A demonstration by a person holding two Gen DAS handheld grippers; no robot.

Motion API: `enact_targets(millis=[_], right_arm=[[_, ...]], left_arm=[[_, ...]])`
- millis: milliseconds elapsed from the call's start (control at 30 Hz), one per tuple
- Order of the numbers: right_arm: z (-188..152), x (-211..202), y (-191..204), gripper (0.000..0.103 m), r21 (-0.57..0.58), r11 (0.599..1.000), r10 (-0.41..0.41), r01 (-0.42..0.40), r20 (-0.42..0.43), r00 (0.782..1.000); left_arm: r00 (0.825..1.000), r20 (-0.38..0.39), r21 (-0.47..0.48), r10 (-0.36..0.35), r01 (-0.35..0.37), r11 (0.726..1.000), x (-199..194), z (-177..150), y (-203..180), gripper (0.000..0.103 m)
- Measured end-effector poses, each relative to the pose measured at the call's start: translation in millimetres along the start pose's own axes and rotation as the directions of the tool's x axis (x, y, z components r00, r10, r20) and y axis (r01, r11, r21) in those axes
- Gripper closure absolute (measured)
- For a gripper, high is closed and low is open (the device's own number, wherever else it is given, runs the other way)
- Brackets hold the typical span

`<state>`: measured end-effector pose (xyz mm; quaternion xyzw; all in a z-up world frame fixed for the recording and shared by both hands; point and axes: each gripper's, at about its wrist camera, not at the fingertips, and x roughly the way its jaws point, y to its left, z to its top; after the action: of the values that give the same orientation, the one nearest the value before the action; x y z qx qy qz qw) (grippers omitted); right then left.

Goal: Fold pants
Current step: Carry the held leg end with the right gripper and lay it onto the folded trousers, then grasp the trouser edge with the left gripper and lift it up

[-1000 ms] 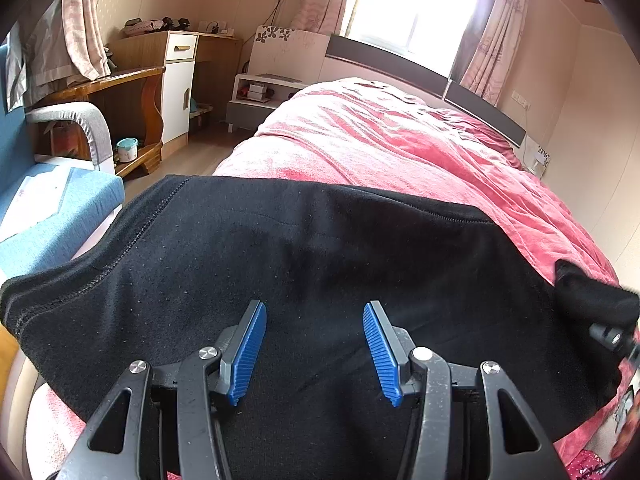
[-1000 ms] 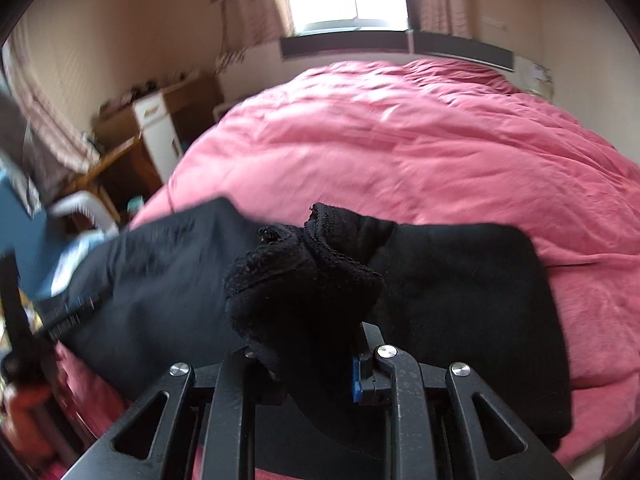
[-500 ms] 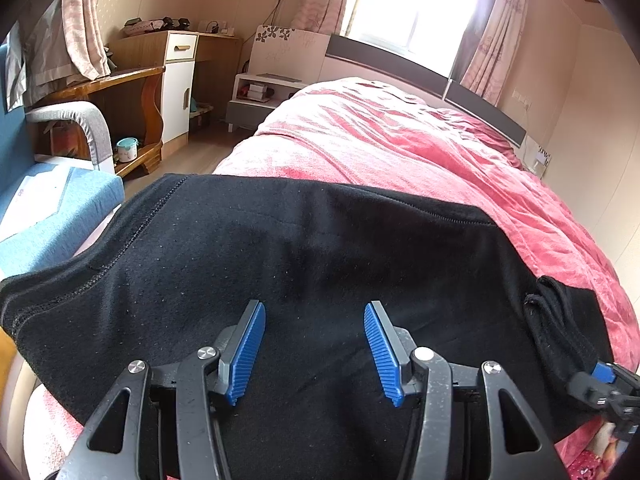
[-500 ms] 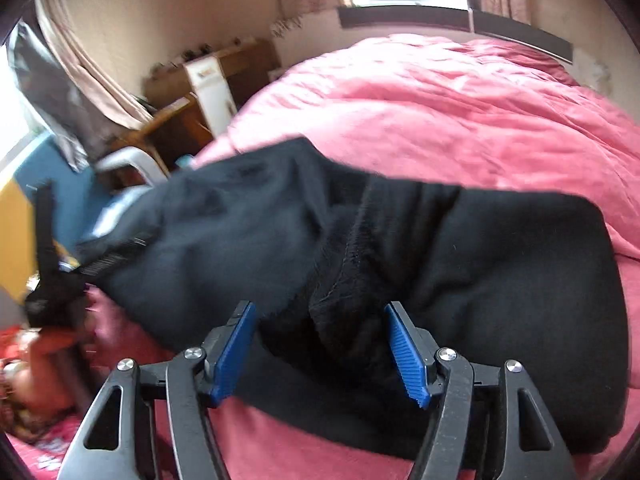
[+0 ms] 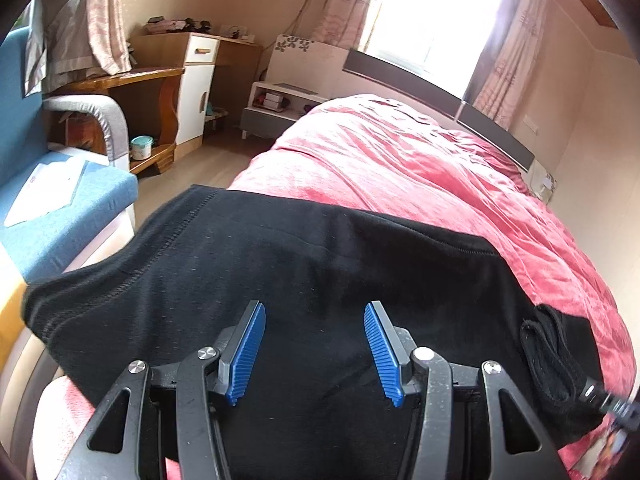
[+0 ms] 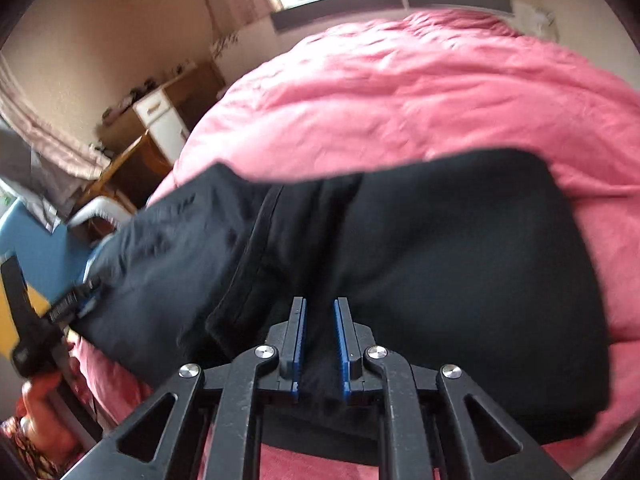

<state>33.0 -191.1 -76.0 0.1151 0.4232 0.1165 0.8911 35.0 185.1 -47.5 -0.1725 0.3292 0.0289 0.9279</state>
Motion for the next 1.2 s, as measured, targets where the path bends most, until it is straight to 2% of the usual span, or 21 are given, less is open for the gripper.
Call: enact_targets(millis=[167, 333, 467, 567, 667, 733, 867, 933, 1033, 1133, 1200], right_arm=[[-12, 8, 16, 0.090, -0.106, 0.994, -0.023, 0.022, -0.003, 1.000], [-17, 11, 2, 0.090, -0.042, 0.999, 0.010, -0.010, -0.003, 1.000], [-18, 12, -4, 0.090, -0.014, 0.999, 0.031, -0.030, 0.002, 1.000], [-19, 11, -3, 0.090, -0.012, 0.999, 0.033, -0.033, 0.004, 0.999], [-19, 12, -5, 0.090, -0.003, 0.999, 0.043, -0.043, 0.005, 0.999], [-19, 12, -7, 0.090, 0.005, 0.999, 0.049, -0.049, 0.006, 0.999], [-21, 11, -9, 0.090, 0.011, 0.999, 0.052, -0.052, 0.006, 0.999], [-21, 10, -10, 0.090, 0.012, 0.999, 0.052, -0.052, 0.006, 0.999], [-22, 10, -11, 0.090, 0.021, 0.998, 0.054, -0.054, 0.004, 0.999], [-22, 11, -12, 0.090, 0.030, 0.998, 0.056, -0.056, 0.001, 0.998], [-22, 12, -13, 0.090, 0.033, 0.998, 0.055, -0.055, 0.000, 0.999]], left_arm=[[1.000, 0.011, -0.051, 0.014, -0.013, 0.999, -8, 6, 12, 0.050], [0.998, 0.012, -0.049, 0.057, -0.056, 0.997, -16, 14, 24, 0.050], [0.993, 0.036, -0.050, 0.111, -0.110, 0.993, -25, 23, 40, 0.033], [0.993, 0.018, -0.086, 0.113, -0.111, 0.990, -26, 32, 61, 0.032], [0.996, -0.050, -0.141, 0.069, -0.075, 0.987, -17, 40, 83, 0.030], [0.994, -0.105, -0.139, 0.041, -0.055, 0.989, -6, 43, 91, 0.029], [0.975, -0.223, -0.150, -0.004, -0.030, 0.988, 22, 43, 106, 0.029], [0.966, -0.259, -0.147, -0.028, -0.011, 0.989, 33, 41, 107, 0.025], [0.955, -0.289, -0.142, -0.066, 0.025, 0.990, 42, 38, 107, 0.025], [0.943, -0.297, -0.211, -0.149, 0.087, 0.974, 44, 39, 112, 0.034], [0.939, -0.302, -0.244, -0.166, 0.092, 0.965, 42, 37, 114, 0.043]])
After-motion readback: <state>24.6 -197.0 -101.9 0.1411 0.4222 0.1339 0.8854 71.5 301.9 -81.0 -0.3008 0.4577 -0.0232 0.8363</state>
